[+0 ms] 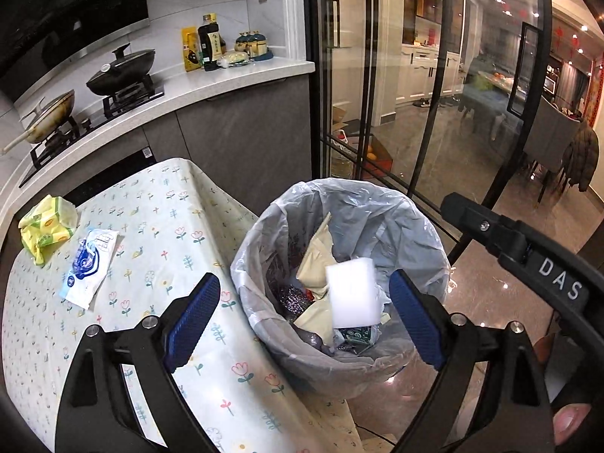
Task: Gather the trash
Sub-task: 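Open both grippers to drop the sponge and carton into the bin, then move both open grippers back over the table items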
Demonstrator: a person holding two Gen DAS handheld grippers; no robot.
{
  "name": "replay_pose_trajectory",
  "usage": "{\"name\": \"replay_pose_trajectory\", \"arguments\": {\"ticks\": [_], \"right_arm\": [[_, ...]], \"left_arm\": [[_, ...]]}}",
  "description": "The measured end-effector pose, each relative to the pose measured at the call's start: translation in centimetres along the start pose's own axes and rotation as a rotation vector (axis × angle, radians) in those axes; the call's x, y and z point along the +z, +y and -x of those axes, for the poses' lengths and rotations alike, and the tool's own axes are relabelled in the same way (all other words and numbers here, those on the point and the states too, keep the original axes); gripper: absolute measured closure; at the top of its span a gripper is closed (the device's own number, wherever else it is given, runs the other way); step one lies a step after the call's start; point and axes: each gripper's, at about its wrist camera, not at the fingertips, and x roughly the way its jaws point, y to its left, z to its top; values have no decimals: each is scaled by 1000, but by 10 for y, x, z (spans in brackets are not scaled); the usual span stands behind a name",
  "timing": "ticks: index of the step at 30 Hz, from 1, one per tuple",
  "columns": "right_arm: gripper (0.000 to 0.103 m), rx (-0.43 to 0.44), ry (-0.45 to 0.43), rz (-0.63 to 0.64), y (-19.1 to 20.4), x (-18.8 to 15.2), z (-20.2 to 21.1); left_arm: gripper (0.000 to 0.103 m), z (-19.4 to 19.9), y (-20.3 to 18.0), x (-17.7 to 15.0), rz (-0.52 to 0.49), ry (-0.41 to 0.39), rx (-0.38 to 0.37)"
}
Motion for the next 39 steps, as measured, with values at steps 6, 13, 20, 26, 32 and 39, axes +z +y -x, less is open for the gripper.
{"name": "replay_pose_trajectory", "arguments": {"ticks": [6,13,20,26,32,39], "right_arm": [[59,15,-6,38,22,-2,11],[53,36,1,117,64,-10,22],[51,71,22,190,114,-28,27],[49,114,56,239,164,-49,22],[49,150,106,271,210,-76,5],[49,165,175,305,260,-106,-31]], "left_arm": [[16,18,21,-3,37,-23,23],[16,42,56,-9,89,-53,50],[16,69,104,-19,155,-85,95],[16,90,156,-35,211,-97,148],[16,104,210,-53,259,-94,201],[13,112,282,-73,305,-84,274]]}}
